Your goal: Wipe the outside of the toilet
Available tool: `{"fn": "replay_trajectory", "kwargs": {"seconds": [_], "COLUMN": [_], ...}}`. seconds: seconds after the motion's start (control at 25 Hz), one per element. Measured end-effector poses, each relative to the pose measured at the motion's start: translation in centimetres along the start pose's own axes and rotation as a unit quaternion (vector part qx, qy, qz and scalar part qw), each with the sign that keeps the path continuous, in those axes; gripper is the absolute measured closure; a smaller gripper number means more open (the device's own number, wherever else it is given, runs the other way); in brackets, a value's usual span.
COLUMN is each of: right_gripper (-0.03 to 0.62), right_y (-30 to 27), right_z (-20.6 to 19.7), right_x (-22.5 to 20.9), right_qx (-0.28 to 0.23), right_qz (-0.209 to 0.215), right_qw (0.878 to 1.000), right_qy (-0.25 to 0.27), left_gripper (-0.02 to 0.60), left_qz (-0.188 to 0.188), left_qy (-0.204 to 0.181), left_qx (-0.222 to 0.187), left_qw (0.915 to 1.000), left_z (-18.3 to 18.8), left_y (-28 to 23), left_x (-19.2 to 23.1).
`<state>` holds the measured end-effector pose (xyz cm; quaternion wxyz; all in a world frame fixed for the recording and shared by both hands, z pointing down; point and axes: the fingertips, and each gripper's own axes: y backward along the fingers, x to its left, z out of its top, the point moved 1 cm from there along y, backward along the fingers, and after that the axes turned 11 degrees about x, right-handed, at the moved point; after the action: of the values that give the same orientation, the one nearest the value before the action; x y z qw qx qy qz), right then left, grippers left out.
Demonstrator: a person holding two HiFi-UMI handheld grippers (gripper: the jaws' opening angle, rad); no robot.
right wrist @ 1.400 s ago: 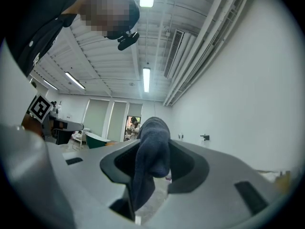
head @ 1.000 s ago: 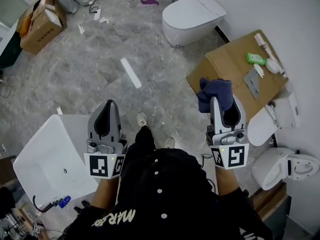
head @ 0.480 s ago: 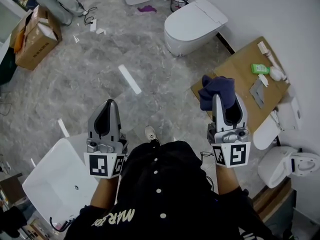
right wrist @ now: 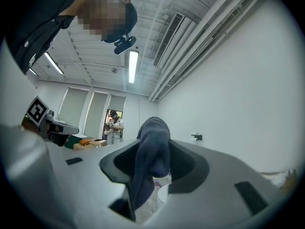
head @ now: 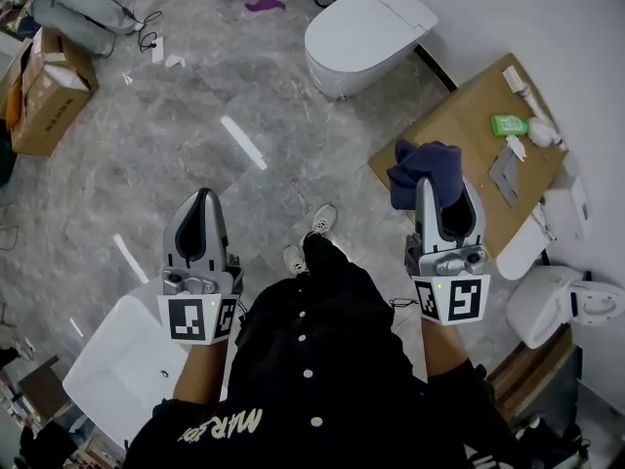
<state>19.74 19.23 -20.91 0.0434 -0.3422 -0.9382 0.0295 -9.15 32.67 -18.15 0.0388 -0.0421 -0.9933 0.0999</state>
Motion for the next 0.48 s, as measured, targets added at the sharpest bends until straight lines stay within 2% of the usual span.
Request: {"fn": "replay_trajectory", "kwargs": {"seconds": [0.24,0.48], "right_gripper": [0.430,0.428], "right_y": [-6.7,-11.8], "right_z": [-1.2,-1.8], "right_x": [-3.3,-6.7], "right_qx": [0.009,0.008], "right_qz": [0.004,0.008], "right_qw": [1.000,1.000], "right_qy": [0.000,-0.002], "left_gripper": [0.571,0.571], "left_qz": [0.020,0.023], "left_qy": [-0.003,-0.017], "left_qx": [0.005,0.008], "left_qw": [0.9998,0.9996], "left_z": [1.5,2.9], "left_y": [-7.2,-13.8], "left_x": [0.8,0.4]}}
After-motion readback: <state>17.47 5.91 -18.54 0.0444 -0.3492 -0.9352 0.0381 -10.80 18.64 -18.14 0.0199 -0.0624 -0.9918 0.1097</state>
